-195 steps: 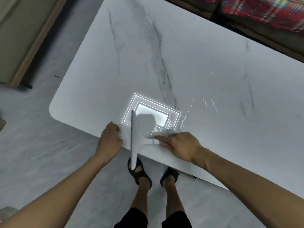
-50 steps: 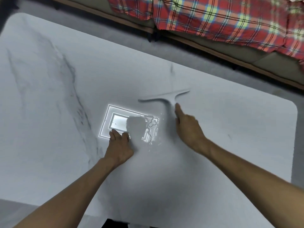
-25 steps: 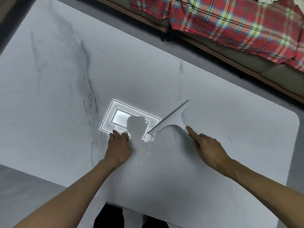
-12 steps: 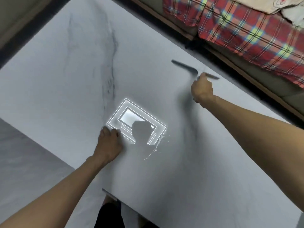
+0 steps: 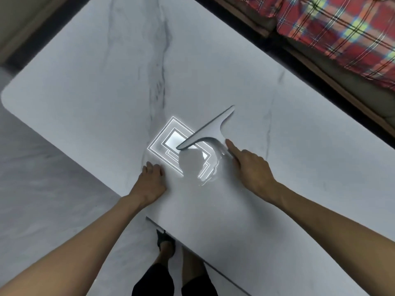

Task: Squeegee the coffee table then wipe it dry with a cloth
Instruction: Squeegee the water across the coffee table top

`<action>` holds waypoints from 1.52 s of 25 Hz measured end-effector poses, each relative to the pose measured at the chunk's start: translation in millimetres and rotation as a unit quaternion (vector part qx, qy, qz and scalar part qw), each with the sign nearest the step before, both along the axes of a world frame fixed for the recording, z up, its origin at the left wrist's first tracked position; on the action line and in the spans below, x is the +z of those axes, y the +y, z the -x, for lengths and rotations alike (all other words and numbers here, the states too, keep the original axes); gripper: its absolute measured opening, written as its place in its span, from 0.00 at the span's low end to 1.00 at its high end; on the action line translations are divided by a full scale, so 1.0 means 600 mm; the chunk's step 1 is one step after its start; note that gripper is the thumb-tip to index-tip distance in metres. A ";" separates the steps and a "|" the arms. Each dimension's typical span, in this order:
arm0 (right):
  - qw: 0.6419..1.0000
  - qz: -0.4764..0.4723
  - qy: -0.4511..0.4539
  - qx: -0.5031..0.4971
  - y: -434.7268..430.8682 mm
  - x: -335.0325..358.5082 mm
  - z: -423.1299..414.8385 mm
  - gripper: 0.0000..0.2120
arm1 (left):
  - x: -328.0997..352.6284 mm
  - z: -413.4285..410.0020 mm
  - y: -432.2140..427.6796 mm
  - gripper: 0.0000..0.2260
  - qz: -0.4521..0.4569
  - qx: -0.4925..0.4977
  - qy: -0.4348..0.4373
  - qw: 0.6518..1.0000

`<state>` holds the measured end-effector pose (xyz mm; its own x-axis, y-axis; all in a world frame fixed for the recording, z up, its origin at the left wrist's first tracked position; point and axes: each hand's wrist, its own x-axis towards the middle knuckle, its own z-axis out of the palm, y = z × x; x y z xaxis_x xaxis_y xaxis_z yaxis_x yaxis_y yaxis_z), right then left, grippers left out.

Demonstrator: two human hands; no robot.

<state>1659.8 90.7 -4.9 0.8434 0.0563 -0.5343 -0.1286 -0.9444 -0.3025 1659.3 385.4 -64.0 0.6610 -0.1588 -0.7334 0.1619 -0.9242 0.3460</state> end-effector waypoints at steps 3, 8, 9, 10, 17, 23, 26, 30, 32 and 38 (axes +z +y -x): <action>0.999 0.048 0.013 -0.022 -0.077 0.024 0.104 0.28 | 0.009 0.021 -0.025 0.13 0.022 -0.038 0.020 0.999; 0.991 0.098 0.034 -0.083 -0.160 0.057 0.222 0.23 | 0.024 0.047 -0.054 0.13 0.038 -0.091 0.053 0.994; 0.989 0.107 0.042 -0.094 -0.171 0.065 0.237 0.23 | 0.028 0.050 -0.054 0.12 0.039 -0.095 0.055 0.993; 0.987 0.114 0.050 -0.105 -0.180 0.072 0.252 0.23 | 0.033 0.053 -0.053 0.12 0.042 -0.094 0.056 0.993; 0.985 0.071 -0.008 -0.157 -0.117 0.130 0.296 0.21 | 0.066 0.056 -0.002 0.05 0.035 -0.035 -0.060 0.997; 0.983 -0.013 -0.030 0.183 0.085 0.060 0.273 0.22 | 0.050 0.064 0.083 0.02 -0.018 0.046 -0.147 0.988; 0.958 -0.026 -0.010 0.284 0.156 0.017 0.247 0.21 | 0.037 0.083 0.095 0.09 -0.040 0.067 -0.161 0.984; 0.963 -0.021 -0.036 0.267 0.150 -0.020 0.231 0.21 | 0.021 0.112 0.070 0.21 0.025 0.068 -0.123 0.990; 0.975 -0.024 -0.045 0.214 0.117 -0.021 0.241 0.20 | 0.009 0.127 0.056 0.22 0.061 0.024 -0.104 0.992; 0.995 0.035 -0.050 0.084 -0.032 0.001 0.333 0.24 | -0.010 0.167 -0.027 0.25 0.046 -0.049 -0.079 0.995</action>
